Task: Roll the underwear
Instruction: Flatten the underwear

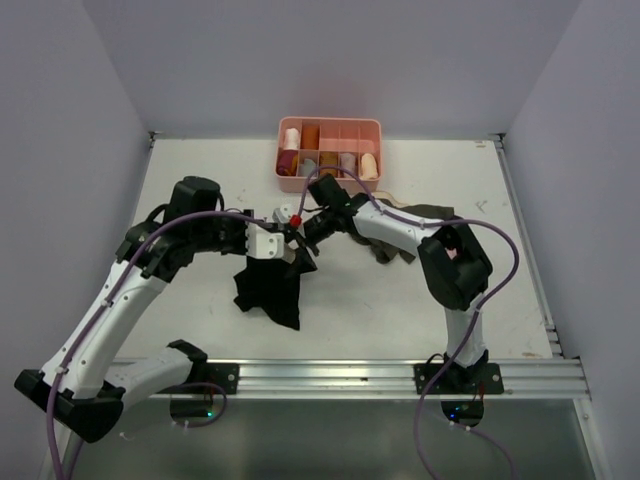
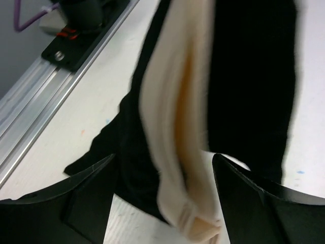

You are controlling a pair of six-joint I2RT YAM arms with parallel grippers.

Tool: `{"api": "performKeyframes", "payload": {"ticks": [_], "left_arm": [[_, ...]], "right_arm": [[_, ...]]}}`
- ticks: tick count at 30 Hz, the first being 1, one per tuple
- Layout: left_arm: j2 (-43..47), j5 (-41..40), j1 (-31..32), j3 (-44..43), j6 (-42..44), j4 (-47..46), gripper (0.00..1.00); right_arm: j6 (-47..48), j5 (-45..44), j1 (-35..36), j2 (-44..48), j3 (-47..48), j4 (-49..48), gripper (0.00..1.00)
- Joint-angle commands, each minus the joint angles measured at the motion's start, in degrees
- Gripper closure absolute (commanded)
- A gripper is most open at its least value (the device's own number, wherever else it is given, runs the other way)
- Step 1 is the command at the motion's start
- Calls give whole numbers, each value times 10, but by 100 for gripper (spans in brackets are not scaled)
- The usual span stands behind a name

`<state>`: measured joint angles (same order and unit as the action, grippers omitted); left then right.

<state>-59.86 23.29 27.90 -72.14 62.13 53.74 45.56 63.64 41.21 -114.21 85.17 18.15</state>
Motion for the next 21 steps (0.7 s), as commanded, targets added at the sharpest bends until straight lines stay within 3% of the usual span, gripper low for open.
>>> {"api": "performKeyframes", "payload": {"ticks": [1, 4, 11, 18, 19, 20, 21], "left_arm": [[22, -29, 3, -1, -8, -34, 100], [30, -33, 1, -3, -3, -34, 100], [45, -45, 2, -11, -10, -35, 100], [68, -95, 2, 14, -50, -69, 100], [70, -106, 2, 19, -61, -78, 100], [72, -120, 1, 25, -79, -90, 100], [73, -152, 1, 37, -120, -118, 100]], "right_arm": [[121, -10, 1, 16, -10, 137, 22], [121, -18, -3, 17, -36, 130, 26], [60, -29, -3, -11, -48, 73, 48], [42, -67, -21, -13, -44, 89, 67], [41, -87, -26, -10, -44, 95, 71], [36, -101, -31, -1, -43, 104, 87], [26, -116, -40, 4, -37, 110, 94]]}}
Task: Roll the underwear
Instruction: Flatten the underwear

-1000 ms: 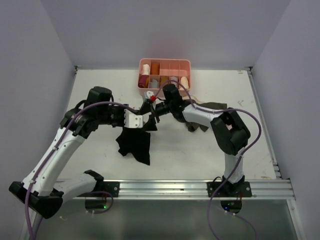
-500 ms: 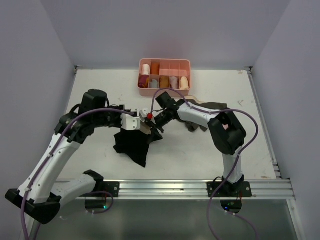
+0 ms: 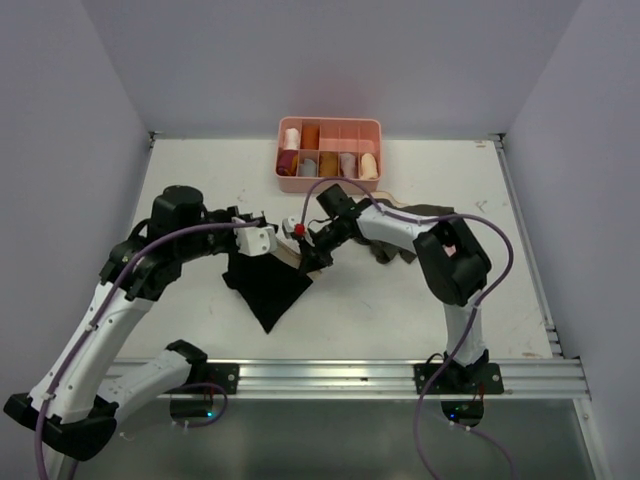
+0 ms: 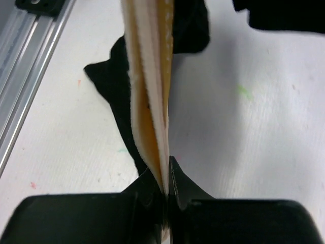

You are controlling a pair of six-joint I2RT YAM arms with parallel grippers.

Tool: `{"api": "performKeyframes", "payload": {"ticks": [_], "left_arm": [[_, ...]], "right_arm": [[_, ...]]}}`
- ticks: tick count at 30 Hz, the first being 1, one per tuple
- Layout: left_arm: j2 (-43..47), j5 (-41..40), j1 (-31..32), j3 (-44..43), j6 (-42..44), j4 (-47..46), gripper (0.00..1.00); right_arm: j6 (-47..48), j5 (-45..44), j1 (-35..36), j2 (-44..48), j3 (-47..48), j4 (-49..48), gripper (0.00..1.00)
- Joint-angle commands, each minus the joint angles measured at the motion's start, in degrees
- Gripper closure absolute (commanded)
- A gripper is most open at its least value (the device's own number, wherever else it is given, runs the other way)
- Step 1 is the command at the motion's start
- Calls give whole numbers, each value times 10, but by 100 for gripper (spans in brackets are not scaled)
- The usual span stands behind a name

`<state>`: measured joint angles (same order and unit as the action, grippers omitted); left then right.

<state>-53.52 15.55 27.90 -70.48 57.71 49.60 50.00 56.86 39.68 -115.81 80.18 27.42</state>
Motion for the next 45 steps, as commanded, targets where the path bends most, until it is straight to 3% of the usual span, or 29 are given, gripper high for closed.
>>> {"api": "performKeyframes", "payload": {"ticks": [1, 6, 9, 11, 13, 14, 16, 22, 25, 29, 32, 34, 36, 40, 45], "left_arm": [[10, -88, 0, 27, -99, -88, 100], [23, -147, -33, 71, -274, -209, 100], [5, -198, -41, 73, -318, -272, 100], [-15, -190, -56, 60, -323, -280, 100], [-12, -74, -82, 51, -284, -248, 100], [7, -51, -86, 57, -271, -239, 100], [34, -38, -86, 75, -260, -236, 100], [140, 90, -86, 137, -178, -60, 100], [143, 89, -86, 155, -194, -38, 100], [84, 38, -86, 201, -225, -94, 100], [-10, -56, -87, 227, -250, -176, 100], [-87, -69, -94, 235, -250, -242, 100], [-128, -44, -129, 226, -259, -297, 100], [-187, -10, -181, 146, -261, -328, 100], [-146, 94, -214, 86, -203, -271, 100]], "right_arm": [[-39, -64, -32, 28, 20, 26, 100], [-120, -143, -81, 81, 130, 109, 100], [-142, -210, -90, 103, 220, 156, 100], [-166, -249, -90, 121, 255, 147, 100], [-154, -286, -84, 144, 262, 157, 100], [-132, -309, -73, 148, 259, 210, 100], [-101, -377, -43, 176, 236, 237, 100], [-60, -378, -29, 270, 135, 323, 100], [-55, -387, -20, 277, 88, 344, 100], [-53, -401, -21, 221, 102, 316, 100], [-51, -409, -23, 113, 173, 315, 100], [-53, -437, -26, 32, 205, 300, 100], [-56, -445, -35, -42, 283, 311, 100], [-78, -426, -60, -83, 448, 367, 100], [-68, -418, -60, -17, 463, 377, 100]]}}
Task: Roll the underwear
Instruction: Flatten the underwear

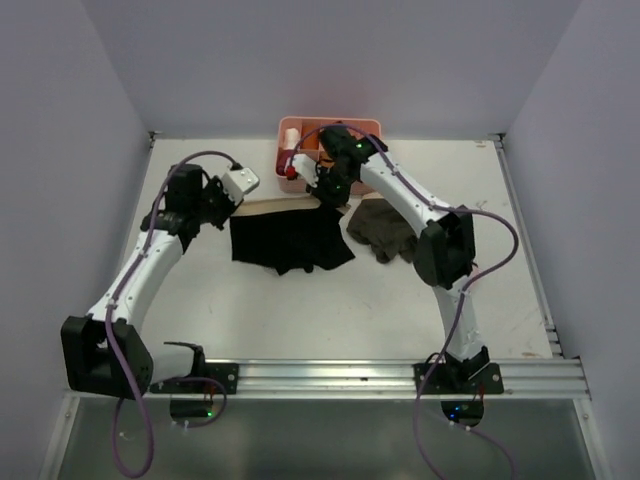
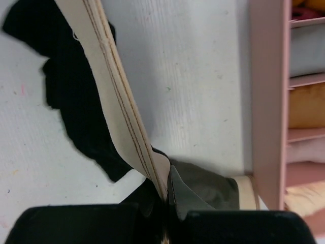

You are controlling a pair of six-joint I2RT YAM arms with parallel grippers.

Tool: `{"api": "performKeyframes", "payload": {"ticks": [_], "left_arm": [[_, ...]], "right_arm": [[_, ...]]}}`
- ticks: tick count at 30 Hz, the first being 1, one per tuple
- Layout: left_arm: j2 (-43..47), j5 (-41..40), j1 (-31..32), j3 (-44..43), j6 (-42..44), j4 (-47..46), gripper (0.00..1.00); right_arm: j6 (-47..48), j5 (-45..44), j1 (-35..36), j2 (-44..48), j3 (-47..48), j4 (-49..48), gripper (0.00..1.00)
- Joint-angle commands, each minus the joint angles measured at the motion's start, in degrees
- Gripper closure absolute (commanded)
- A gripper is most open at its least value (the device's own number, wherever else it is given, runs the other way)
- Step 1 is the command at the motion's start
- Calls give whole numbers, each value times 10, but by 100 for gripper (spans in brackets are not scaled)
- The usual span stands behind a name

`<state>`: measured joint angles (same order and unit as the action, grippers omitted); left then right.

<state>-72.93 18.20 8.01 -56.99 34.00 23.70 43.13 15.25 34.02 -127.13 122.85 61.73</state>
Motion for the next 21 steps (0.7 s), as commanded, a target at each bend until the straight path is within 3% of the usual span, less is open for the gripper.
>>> {"api": "performKeyframes", "payload": {"ticks": [1, 4, 8, 14, 16, 19, 20, 21], "left_arm": [[73, 81, -15, -47, 45, -2, 100], [122, 119, -15, -24, 85, 50, 100], [160, 159, -15, 42, 180, 145, 100], [147, 185, -14, 147, 352, 294, 100], [135, 205, -14, 153, 427, 376, 100], [134, 223, -14, 143, 467, 430, 96], [134, 229, -13, 131, 486, 456, 87], [132, 229, -13, 125, 499, 470, 82]], "right_arm": [[2, 7, -1, 124, 25, 36, 100], [17, 20, 13, 178, -70, 24, 100], [48, 1, 51, 245, -265, -47, 100], [70, 15, 97, 226, -415, -47, 97], [86, 16, 118, 248, -470, -49, 92], [111, 40, 148, 289, -502, -8, 78], [115, 52, 154, 297, -502, 7, 68], [126, 83, 157, 316, -496, 25, 48]]}}
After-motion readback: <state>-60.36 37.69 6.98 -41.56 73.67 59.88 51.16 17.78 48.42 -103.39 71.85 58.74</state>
